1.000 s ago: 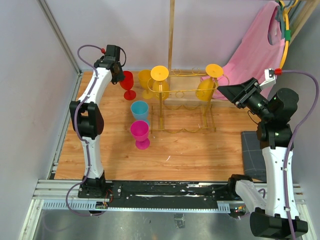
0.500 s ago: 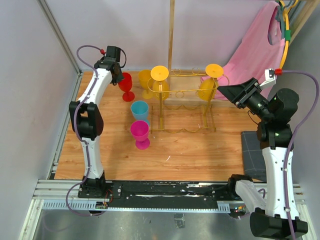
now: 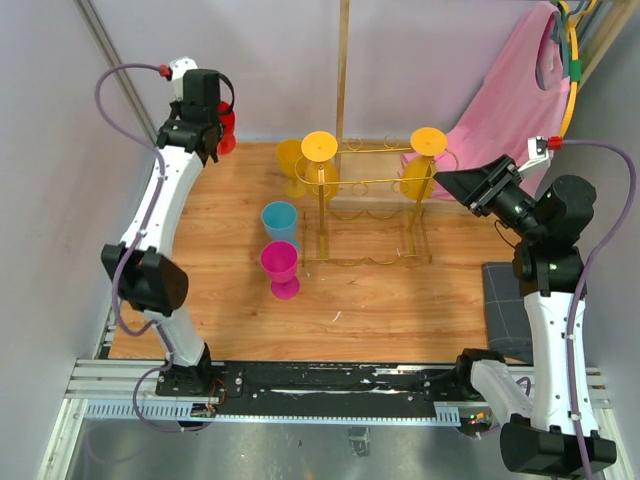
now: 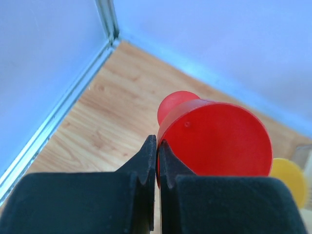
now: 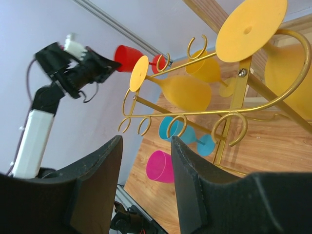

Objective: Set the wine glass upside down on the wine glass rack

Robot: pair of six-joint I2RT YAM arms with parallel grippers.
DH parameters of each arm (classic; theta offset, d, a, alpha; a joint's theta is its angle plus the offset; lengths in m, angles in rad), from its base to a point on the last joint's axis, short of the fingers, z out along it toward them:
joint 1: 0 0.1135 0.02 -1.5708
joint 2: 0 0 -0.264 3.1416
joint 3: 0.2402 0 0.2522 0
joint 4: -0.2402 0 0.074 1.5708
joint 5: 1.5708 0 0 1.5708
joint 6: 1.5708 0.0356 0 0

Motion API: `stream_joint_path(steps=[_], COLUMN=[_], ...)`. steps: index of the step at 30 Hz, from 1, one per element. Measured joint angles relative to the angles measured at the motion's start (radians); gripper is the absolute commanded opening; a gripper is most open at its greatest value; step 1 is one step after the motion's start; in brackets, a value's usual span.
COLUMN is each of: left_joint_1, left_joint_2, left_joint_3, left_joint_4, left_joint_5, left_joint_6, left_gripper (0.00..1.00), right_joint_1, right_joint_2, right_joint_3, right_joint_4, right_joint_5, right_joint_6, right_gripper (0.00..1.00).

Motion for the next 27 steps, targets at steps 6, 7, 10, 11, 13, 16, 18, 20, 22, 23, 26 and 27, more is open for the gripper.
stream_joint_path(steps=[6,7,10,11,13,16,18,20,22,23,26,27], left_joint_1=[-0.126,-0.148,-0.167,-0.166,-0.160,-0.160,-0.160,-0.160,-0.160,-0.160,-0.160,-0.160], left_joint_2=[-0.283,-0.322,-0.406,-0.430,-0.476,-0.532,-0.555,-0.567,-0.571,-0.571,-0.558,-0.548], left_joint_3=[-0.193,-0.214,-0.227,-0.229,-0.241,-0.255,-0.261,-0.265,-0.279,-0.291,-0.330,-0.342], left_joint_4=[0.280,0.315,0.386,0.407,0.443,0.484,0.513,0.544,0.579,0.603,0.682,0.719], left_joint_5=[-0.086,-0.082,-0.025,0.008,0.088,0.235,0.349,0.476,0.591,0.651,0.841,0.915], left_joint_6=[0.067,0.072,0.050,0.035,0.000,-0.066,-0.118,-0.184,-0.246,-0.280,-0.381,-0.419], left_gripper=[0.00,0.00,0.00,0.00,0.00,0.00,0.00,0.00,0.00,0.00,0.00,0.00], right_joint_1=[0.004,0.005,0.011,0.011,0.011,0.011,0.011,0.014,0.015,0.015,0.015,0.015], right_joint_2=[0.020,0.023,0.029,0.031,0.034,0.043,0.050,0.059,0.068,0.072,0.083,0.084], right_joint_3=[0.000,0.000,0.000,0.000,0.000,0.000,0.001,0.001,0.003,0.006,0.017,0.021], right_joint_4=[0.000,0.000,0.000,0.000,0.001,0.006,0.010,0.019,0.025,0.027,0.033,0.035], right_joint_5=[0.000,0.000,0.000,-0.001,-0.001,-0.002,-0.003,-0.005,-0.008,-0.008,-0.012,-0.013], right_joint_6=[0.000,-0.001,-0.004,-0.004,-0.008,-0.016,-0.019,-0.020,-0.021,-0.022,-0.025,-0.026], right_gripper=[0.45,0.45,0.45,0.45,0.45,0.45,0.45,0.45,0.45,0.45,0.45,0.45])
